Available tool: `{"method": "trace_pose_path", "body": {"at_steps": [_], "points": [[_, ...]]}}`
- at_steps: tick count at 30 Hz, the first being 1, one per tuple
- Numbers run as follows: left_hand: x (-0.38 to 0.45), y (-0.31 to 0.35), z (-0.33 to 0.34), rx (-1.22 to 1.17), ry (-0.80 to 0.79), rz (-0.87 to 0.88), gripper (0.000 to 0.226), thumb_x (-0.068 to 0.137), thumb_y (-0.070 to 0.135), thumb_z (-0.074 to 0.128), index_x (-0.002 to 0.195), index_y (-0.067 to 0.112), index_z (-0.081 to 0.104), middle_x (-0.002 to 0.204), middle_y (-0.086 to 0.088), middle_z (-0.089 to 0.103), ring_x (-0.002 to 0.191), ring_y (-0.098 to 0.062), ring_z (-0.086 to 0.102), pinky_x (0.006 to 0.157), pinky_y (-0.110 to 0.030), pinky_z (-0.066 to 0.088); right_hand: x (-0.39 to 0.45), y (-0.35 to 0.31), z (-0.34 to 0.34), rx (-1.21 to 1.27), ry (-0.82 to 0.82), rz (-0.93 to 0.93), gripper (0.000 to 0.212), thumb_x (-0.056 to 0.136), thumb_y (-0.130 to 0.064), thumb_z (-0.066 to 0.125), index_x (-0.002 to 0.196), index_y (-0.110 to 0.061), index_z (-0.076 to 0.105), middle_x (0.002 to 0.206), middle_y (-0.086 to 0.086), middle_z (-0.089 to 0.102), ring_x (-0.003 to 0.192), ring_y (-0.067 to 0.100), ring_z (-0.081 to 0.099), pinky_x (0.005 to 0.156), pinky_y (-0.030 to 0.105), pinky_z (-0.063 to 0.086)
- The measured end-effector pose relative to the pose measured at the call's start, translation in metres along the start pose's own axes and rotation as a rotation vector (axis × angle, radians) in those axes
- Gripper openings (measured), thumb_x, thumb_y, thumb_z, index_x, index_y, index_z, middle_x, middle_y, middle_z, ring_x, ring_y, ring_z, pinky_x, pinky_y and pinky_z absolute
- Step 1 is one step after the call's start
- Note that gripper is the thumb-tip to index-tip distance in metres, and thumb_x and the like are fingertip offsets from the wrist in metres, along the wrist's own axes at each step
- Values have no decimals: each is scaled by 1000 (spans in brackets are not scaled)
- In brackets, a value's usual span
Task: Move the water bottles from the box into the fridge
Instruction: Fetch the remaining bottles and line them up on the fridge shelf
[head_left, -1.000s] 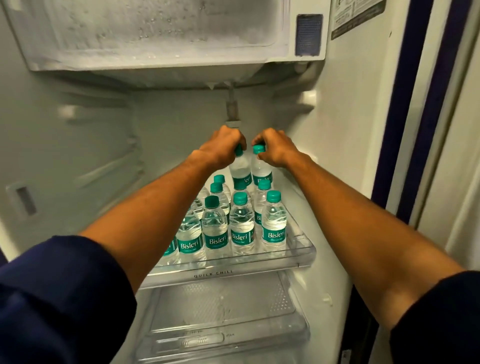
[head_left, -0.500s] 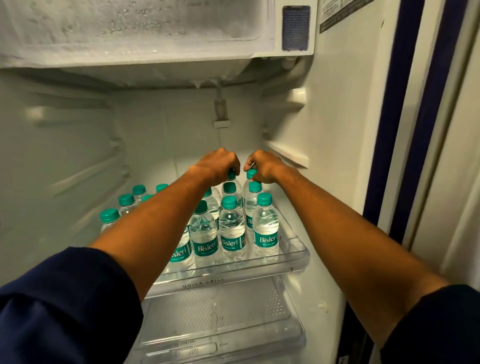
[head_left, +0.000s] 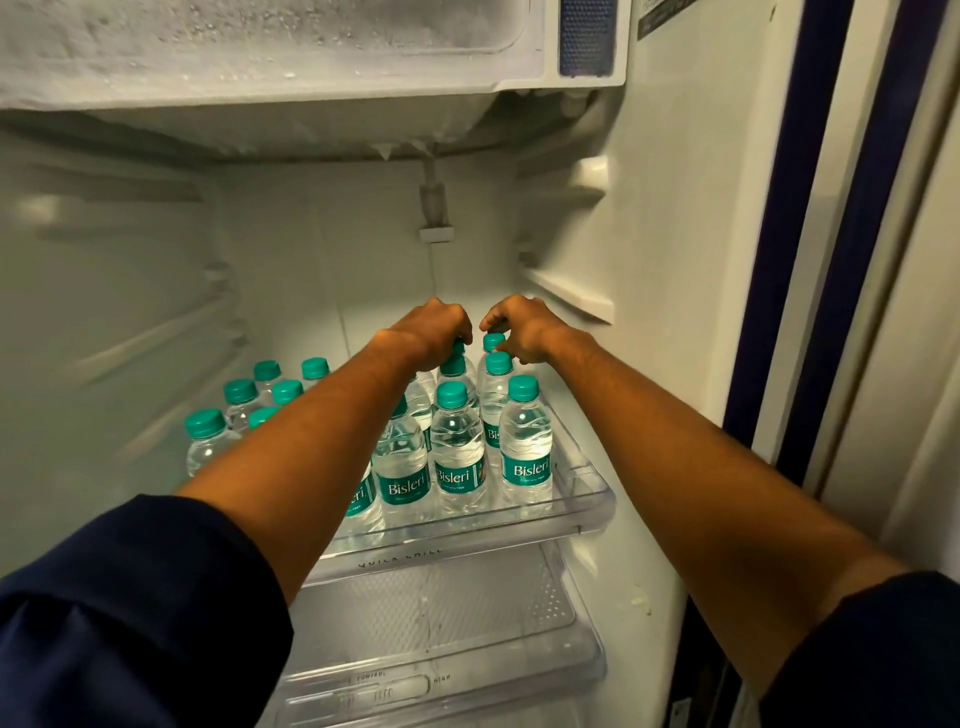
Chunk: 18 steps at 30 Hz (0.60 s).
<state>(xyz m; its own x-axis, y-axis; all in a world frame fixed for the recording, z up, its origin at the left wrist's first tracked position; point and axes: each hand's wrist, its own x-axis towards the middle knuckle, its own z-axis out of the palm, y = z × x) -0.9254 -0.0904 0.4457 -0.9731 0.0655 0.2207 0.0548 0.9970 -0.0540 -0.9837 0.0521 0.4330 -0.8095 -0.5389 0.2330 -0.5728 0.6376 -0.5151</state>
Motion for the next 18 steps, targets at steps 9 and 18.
{"method": "trace_pose_path", "body": {"at_steps": [9, 18], "points": [[-24, 12, -11, -32, 7, -99, 49, 95, 10, 59, 142, 9, 45, 141, -15, 51, 125, -31, 52, 105, -37, 43, -9, -9, -3, -34, 61, 31, 50, 96, -13, 61, 144, -17, 46, 145, 10, 51, 129, 30, 52, 106, 41, 46], [-91, -2, -27, 92, 238, -160, 64, 99, 28, 51, 152, 10, 21, 158, -18, 23, 146, -35, 22, 118, -47, 26, -51, -42, 5, -389, 205, -166, 75, 97, -60, 40, 158, -30, 8, 166, 5, 8, 150, 32, 17, 118, 51, 24]]}}
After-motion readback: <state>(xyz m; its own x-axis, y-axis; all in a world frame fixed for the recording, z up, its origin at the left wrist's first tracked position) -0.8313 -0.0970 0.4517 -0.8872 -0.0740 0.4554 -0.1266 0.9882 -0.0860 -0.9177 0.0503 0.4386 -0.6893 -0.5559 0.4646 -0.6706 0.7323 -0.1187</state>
